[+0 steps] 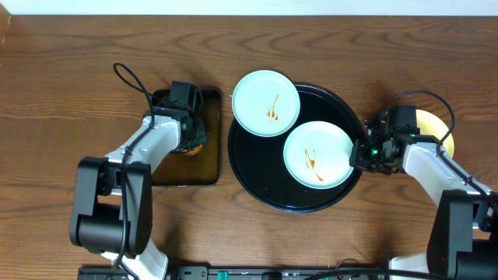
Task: Clean dirty plates on tray and stack at the side
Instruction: 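Grip the near mint plate rim with the right gripper and tilt it, then lift the sponge from the water tray with the left gripper toward the mint plate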
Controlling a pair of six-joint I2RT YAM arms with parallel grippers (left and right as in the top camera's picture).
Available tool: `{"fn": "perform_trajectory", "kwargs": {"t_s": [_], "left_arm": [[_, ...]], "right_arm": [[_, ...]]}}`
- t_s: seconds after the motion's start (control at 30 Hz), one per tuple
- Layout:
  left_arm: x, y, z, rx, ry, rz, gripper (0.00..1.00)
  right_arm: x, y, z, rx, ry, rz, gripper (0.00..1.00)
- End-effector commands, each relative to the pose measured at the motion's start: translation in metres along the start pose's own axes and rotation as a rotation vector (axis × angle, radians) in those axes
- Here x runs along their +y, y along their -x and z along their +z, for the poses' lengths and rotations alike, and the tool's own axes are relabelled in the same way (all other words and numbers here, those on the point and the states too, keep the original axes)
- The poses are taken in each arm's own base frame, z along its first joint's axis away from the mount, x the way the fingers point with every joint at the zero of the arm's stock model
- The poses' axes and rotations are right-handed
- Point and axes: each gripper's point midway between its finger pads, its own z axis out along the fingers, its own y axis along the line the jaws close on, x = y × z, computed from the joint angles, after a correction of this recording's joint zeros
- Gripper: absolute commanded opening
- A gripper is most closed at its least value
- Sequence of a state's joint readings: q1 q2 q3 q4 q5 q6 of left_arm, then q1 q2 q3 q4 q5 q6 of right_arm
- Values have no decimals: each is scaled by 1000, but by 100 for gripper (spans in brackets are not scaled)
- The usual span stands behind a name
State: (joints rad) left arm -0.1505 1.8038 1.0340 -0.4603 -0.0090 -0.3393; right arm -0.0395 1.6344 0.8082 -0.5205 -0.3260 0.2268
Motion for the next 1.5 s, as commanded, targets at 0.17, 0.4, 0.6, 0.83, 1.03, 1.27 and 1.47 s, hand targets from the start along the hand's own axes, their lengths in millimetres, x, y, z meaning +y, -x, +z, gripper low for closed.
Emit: {"fn": "perform_trajectory", "kwargs": {"t_s": [0.17, 0.4, 0.6, 0.83, 1.03, 1.27, 1.47], "left_arm": [[-10, 40, -77, -236, -94, 16, 8], [-14, 54, -113, -349, -139, 8, 7], [-19, 70, -131, -443, -165, 50, 7], [-22, 79, -151, -515, -188, 63, 7], [-23, 83, -164, -554, -203, 59, 7], [-23, 82, -163, -549, -204, 60, 8], [-34, 71, -156, -484, -275, 50, 8]], "right_arm": [[5, -4, 3, 16, 18, -10, 1], [5, -4, 3, 15, 18, -10, 1], [5, -4, 3, 14, 18, -11, 1], [5, -3, 3, 11, 19, -12, 1], [5, -2, 3, 9, 20, -13, 1], [5, -2, 3, 8, 20, -14, 1], [6, -3, 4, 10, 21, -17, 1]]}}
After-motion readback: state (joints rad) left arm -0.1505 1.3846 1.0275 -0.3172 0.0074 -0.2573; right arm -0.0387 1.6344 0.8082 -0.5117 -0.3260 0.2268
